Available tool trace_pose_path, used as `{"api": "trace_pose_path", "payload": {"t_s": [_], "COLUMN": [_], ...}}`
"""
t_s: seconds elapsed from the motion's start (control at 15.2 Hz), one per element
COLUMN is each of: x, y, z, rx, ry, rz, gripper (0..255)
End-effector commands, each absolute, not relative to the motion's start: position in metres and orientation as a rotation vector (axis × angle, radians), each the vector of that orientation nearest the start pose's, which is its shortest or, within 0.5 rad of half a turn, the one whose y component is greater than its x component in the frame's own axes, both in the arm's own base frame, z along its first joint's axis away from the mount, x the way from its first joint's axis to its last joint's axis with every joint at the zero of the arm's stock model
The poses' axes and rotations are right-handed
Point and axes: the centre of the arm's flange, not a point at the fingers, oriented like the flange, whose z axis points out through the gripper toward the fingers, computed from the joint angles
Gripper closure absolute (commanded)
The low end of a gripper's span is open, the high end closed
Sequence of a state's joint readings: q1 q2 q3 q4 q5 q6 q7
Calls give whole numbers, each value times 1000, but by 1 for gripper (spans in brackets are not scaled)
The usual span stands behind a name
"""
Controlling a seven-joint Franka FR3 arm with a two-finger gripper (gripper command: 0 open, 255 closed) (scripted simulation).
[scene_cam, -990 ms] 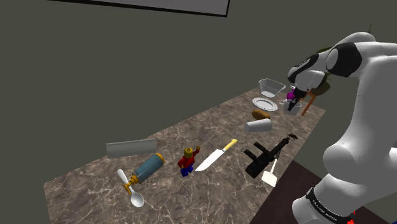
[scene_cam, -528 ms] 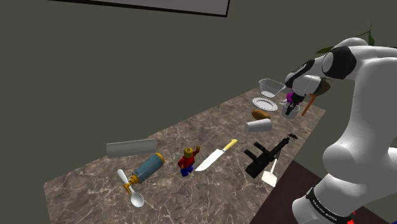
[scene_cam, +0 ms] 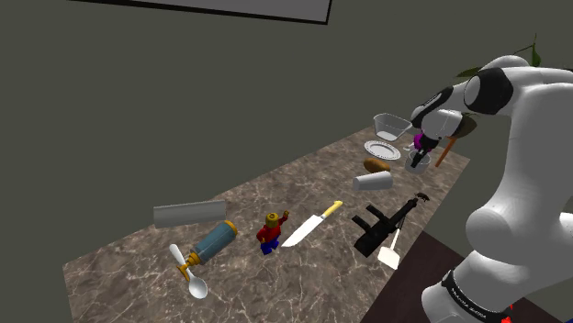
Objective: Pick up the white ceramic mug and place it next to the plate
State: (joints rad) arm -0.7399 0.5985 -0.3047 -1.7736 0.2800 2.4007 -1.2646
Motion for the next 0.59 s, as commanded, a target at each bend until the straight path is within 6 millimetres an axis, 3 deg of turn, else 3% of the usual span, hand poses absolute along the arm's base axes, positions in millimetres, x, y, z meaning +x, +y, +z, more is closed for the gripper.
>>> {"api": "trace_pose_path", "payload": {"t_s": [0.0, 0.26, 0.53], "x": [351, 351, 349], "y": [-566, -566, -564], "z": [240, 240, 290], "rx": [-3189, -3189, -3189], "ry": [-118, -118, -118], "rz": [-81, -81, -81], "gripper": [0, 0, 0]}}
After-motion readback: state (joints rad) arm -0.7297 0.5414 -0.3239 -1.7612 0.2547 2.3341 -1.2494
